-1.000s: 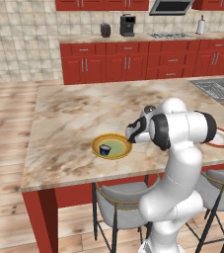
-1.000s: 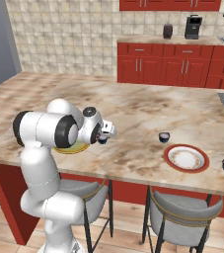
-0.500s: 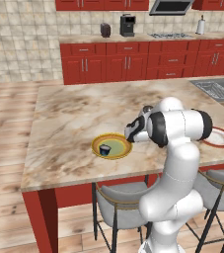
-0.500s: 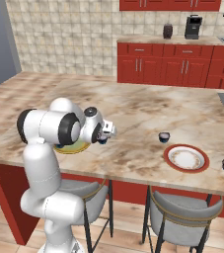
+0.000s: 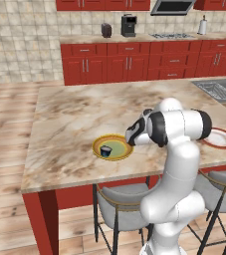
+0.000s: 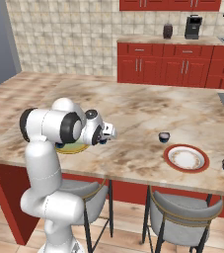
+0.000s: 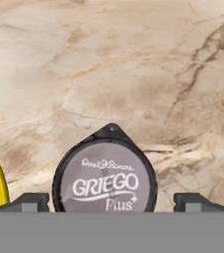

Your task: Place two yogurt containers on each plate.

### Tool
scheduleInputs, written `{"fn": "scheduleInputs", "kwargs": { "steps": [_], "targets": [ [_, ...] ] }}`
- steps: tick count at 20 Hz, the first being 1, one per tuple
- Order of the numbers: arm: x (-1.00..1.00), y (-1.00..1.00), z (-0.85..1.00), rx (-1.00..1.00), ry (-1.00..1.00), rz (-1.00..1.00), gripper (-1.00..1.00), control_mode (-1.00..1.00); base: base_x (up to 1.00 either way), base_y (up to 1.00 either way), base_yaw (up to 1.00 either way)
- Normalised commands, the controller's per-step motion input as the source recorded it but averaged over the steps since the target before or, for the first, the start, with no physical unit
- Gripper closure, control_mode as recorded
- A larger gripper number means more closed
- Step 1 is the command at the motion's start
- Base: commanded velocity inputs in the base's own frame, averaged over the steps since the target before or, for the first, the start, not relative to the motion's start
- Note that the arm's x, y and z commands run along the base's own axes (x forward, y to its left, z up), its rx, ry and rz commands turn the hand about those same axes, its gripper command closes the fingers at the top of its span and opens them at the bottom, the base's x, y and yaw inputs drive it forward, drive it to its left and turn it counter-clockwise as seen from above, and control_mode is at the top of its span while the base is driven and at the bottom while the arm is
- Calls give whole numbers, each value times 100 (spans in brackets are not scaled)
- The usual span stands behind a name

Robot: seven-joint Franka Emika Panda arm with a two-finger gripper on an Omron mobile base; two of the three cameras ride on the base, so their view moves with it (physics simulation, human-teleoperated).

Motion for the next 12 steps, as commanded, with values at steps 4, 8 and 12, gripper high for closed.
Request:
{"fn": "scheduleInputs", "kwargs": {
  "steps": [4,8,12],
  "targets": [
    [4,0,-6,0,0,0,-100,-100,0,0,0],
    [9,0,-3,0,0,0,-100,-100,0,0,0],
    [9,0,-7,0,0,0,-100,-100,0,0,0]
  ]
}}
